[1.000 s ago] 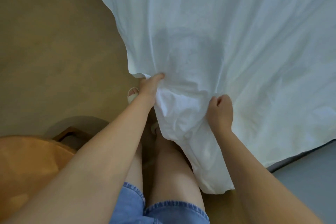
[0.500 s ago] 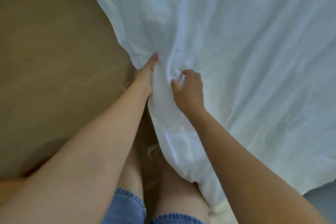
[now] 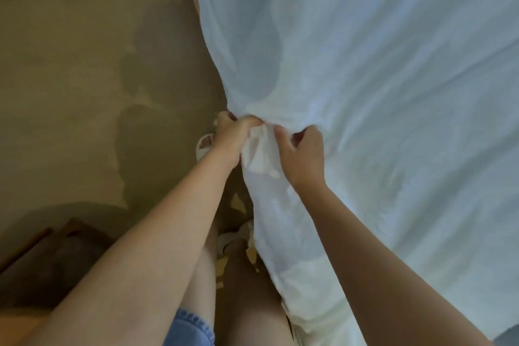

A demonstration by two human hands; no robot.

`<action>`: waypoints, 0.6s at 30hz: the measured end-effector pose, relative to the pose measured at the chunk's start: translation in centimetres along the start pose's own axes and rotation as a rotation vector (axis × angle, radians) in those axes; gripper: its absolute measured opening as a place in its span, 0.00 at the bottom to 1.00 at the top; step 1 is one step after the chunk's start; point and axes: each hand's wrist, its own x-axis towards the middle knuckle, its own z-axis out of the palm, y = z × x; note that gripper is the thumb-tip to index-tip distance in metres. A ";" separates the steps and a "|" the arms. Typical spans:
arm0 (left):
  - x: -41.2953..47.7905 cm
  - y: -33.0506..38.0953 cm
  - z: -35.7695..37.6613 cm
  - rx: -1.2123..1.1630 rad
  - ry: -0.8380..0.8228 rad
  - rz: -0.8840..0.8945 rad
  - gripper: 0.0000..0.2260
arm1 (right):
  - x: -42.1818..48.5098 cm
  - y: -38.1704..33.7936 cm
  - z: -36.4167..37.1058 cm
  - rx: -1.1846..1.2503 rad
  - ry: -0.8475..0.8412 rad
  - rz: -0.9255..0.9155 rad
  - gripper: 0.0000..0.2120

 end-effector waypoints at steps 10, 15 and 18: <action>0.9 8.1 0.9 -0.209 -0.217 0.094 0.29 | 4.4 -8.2 -0.4 0.014 0.121 -0.119 0.20; -0.4 9.7 1.8 -0.189 -0.125 0.190 0.09 | 4.9 -9.3 -1.3 -0.319 -0.128 -0.197 0.33; -1.4 9.8 0.5 -0.291 -0.221 0.162 0.17 | 5.1 -9.1 -2.3 -0.465 -0.173 -0.247 0.12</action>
